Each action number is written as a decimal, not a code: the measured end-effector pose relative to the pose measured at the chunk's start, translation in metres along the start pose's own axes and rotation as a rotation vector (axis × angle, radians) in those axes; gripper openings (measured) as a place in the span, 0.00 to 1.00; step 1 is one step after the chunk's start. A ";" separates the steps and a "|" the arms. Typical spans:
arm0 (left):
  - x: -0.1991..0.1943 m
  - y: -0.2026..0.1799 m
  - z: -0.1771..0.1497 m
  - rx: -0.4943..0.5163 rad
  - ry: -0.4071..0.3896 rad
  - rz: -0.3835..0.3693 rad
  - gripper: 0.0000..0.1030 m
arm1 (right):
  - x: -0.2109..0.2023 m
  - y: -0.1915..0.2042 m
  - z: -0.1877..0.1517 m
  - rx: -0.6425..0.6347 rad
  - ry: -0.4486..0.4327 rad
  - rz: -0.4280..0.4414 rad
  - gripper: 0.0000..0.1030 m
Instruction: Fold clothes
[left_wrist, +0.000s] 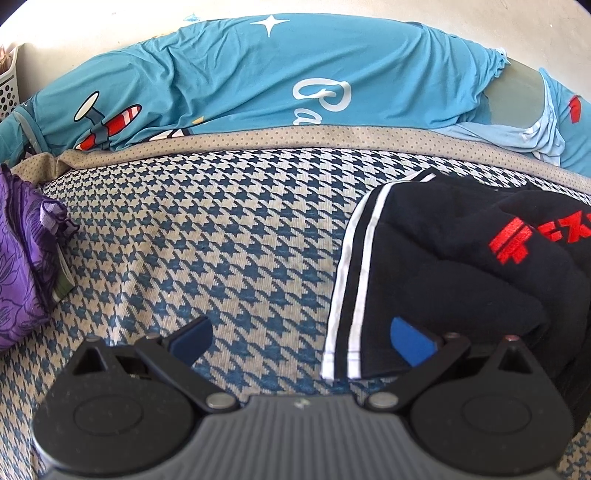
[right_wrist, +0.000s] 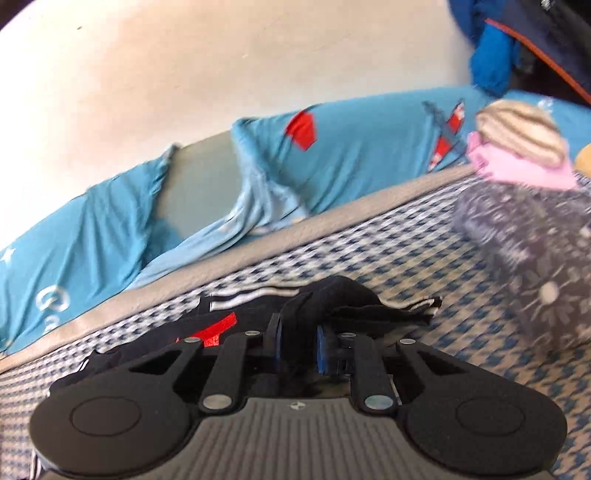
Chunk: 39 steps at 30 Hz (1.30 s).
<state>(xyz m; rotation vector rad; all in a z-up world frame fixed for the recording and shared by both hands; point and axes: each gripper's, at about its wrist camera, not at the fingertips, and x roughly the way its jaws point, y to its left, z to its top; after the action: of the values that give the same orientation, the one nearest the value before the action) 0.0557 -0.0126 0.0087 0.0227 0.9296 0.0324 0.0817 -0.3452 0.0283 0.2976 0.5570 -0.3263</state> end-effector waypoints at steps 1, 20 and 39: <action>0.001 -0.001 0.000 0.004 0.004 0.000 1.00 | 0.003 -0.003 0.002 0.006 0.004 -0.022 0.21; -0.027 -0.012 -0.015 0.043 -0.053 -0.012 1.00 | -0.021 0.010 -0.038 -0.122 0.136 -0.026 0.72; -0.049 -0.031 -0.090 0.037 0.043 -0.062 1.00 | -0.070 0.014 -0.086 -0.237 0.287 0.074 0.89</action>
<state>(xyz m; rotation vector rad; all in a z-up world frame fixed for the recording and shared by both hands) -0.0448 -0.0445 -0.0066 0.0274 0.9739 -0.0419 -0.0093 -0.2860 0.0006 0.1350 0.8575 -0.1436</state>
